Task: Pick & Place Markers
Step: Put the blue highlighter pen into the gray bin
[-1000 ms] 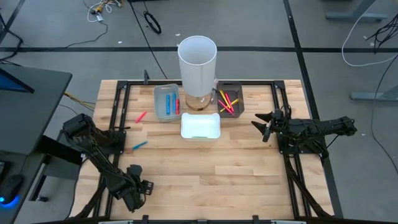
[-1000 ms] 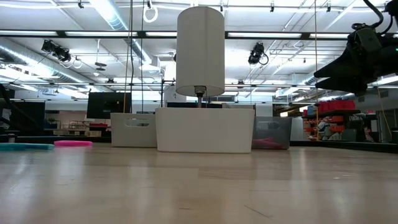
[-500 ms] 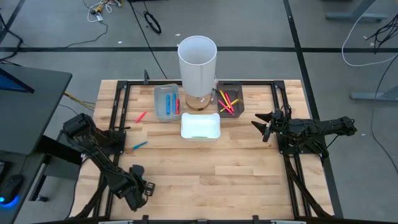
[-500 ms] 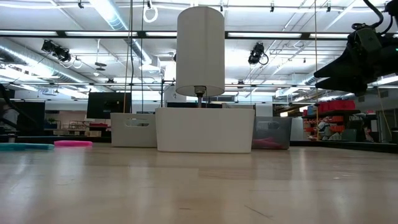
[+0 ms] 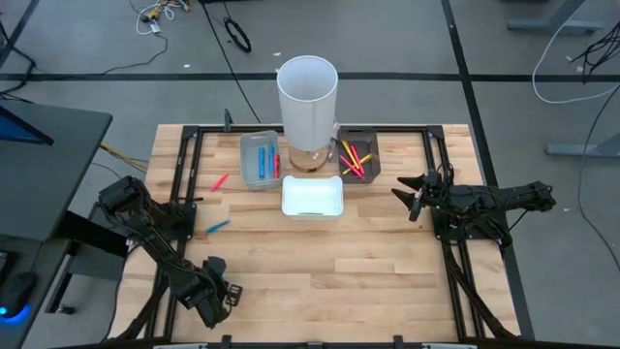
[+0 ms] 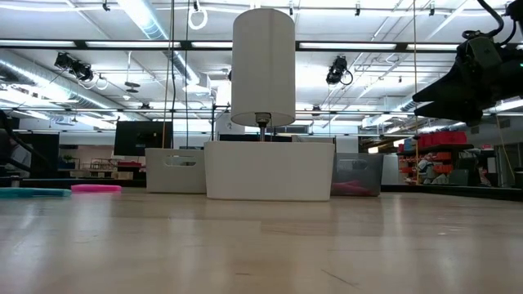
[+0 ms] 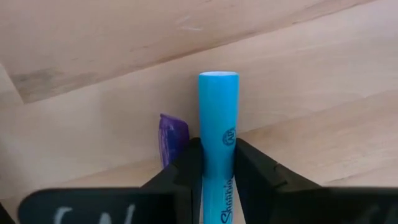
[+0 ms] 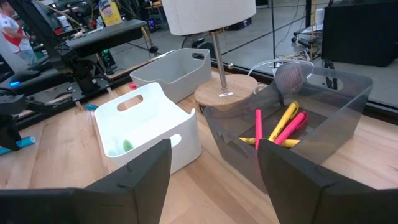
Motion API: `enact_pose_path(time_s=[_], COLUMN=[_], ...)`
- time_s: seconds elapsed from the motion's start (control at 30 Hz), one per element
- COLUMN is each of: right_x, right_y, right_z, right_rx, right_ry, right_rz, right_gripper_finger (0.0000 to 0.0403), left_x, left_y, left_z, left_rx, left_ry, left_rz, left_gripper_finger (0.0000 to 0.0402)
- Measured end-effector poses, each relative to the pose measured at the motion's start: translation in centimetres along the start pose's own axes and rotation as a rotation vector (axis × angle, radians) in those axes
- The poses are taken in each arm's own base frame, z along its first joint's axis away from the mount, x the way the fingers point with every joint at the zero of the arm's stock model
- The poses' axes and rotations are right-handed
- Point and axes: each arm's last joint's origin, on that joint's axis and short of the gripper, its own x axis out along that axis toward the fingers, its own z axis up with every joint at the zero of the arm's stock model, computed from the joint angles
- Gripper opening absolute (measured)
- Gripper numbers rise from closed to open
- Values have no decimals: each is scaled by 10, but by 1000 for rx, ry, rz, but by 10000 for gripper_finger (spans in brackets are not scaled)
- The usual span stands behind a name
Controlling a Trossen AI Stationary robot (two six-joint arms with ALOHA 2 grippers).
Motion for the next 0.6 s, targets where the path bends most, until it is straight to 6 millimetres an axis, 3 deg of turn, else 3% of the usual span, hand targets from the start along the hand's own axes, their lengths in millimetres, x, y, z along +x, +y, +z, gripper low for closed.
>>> enact_pose_path(time_s=[0.3, 0.6], right_x=[0, 0], right_y=[0, 0], right_z=[0, 0], right_rx=[0, 0], right_ry=[0, 0], right_rz=[0, 1], right_gripper_finger=[242, 242], left_x=[-2, -27], left_y=[-1, -4], left_z=[2, 23], left_rx=[83, 105], left_ry=[-20, -57], left_rz=[-23, -92], left_gripper_finger=[75, 72])
